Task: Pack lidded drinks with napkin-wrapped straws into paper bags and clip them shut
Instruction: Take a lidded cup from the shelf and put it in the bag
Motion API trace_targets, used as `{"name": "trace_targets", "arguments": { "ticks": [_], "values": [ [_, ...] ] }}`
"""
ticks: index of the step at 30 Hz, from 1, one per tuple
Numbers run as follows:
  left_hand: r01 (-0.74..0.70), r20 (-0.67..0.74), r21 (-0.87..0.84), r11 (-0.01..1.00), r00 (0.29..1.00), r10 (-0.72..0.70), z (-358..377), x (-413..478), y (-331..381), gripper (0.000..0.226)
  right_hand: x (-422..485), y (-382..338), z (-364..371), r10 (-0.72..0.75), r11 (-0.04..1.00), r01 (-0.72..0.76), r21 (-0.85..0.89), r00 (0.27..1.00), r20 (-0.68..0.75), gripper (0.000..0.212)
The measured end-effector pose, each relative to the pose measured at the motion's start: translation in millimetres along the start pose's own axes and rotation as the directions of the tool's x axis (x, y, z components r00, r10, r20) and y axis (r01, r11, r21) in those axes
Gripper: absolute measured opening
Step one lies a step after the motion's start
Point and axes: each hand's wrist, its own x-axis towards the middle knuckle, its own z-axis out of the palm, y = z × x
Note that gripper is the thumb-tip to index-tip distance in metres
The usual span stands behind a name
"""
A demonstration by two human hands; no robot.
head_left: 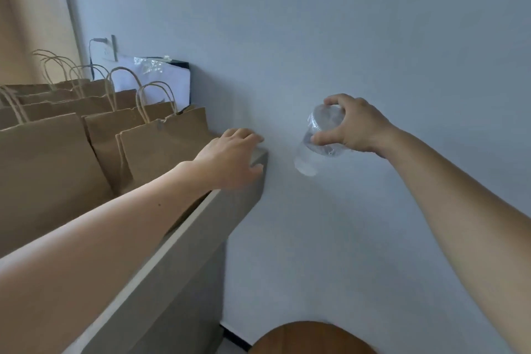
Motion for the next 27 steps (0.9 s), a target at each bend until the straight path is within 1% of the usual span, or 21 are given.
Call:
{"name": "trace_targets", "arguments": {
  "ticks": [3, 6, 8, 10, 13, 16, 17, 20, 21, 22, 24, 25, 27],
  "values": [
    [-0.062, 0.065, -0.049, 0.997, 0.996, 0.066, 33.9, 6.6, 48.5, 0.063, -45.5, 56.4, -12.7, 0.111, 0.990, -0.110, -0.093, 0.994, 0.008, 0.092],
    [-0.129, 0.159, -0.093, 0.987, 0.977, 0.143, 83.5, 0.2, 93.9, 0.064, -94.8, 111.2, -7.0, 0.216, 0.963, -0.208, -0.174, 0.976, 0.027, 0.094],
    [-0.147, 0.245, -0.147, 0.978, 0.952, 0.180, 122.8, -15.1, 120.6, 0.065, -129.9, 143.9, 5.3, 0.290, 0.942, -0.275, -0.193, 0.955, 0.057, 0.095],
    [-0.158, 0.357, -0.186, 0.970, 0.909, 0.216, 163.6, -37.7, 144.3, 0.067, -164.3, 173.0, 23.0, 0.353, 0.924, -0.330, -0.194, 0.931, 0.095, 0.096],
    [-0.148, 0.508, -0.227, 0.963, 0.826, 0.246, 218.4, -78.6, 170.2, 0.070, -208.2, 206.2, 52.7, 0.422, 0.902, -0.395, -0.173, 0.891, 0.165, 0.096],
    [-0.092, 0.642, -0.259, 0.962, 0.727, 0.242, 257.7, -119.8, 185.6, 0.080, -239.3, 227.9, 82.3, 0.471, 0.882, -0.449, -0.145, 0.854, 0.222, 0.098],
    [-0.064, 0.692, -0.270, 0.961, 0.680, 0.240, 267.5, -132.3, 189.2, 0.084, -247.4, 233.4, 91.8, 0.480, 0.877, -0.460, -0.135, 0.846, 0.232, 0.098],
    [0.026, 0.832, -0.285, 0.958, 0.503, 0.234, 292.0, -165.8, 198.6, 0.090, -266.5, 244.6, 118.1, 0.497, 0.867, -0.488, -0.098, 0.835, 0.238, 0.098],
    [0.049, 0.861, -0.270, 0.962, 0.460, 0.218, 299.7, -176.4, 202.2, 0.093, -271.2, 246.7, 126.3, 0.503, 0.863, -0.499, -0.083, 0.832, 0.233, 0.096],
    [0.069, 0.878, -0.248, 0.966, 0.437, 0.194, 306.8, -185.8, 206.5, 0.097, -275.0, 247.9, 134.0, 0.510, 0.858, -0.509, -0.068, 0.830, 0.226, 0.095],
    [0.104, 0.888, -0.205, 0.973, 0.437, 0.141, 320.8, -202.5, 216.4, 0.098, -281.5, 248.7, 148.4, 0.523, 0.849, -0.527, -0.044, 0.824, 0.221, 0.093],
    [0.123, 0.885, -0.185, 0.975, 0.452, 0.111, 326.8, -209.5, 221.7, 0.093, -284.6, 248.3, 155.0, 0.528, 0.845, -0.534, -0.036, 0.820, 0.222, 0.093],
    [0.173, 0.872, -0.143, 0.974, 0.487, 0.042, 335.4, -220.8, 228.5, 0.076, -291.8, 246.6, 166.6, 0.538, 0.837, -0.546, -0.029, 0.813, 0.221, 0.094]
  ]
}}
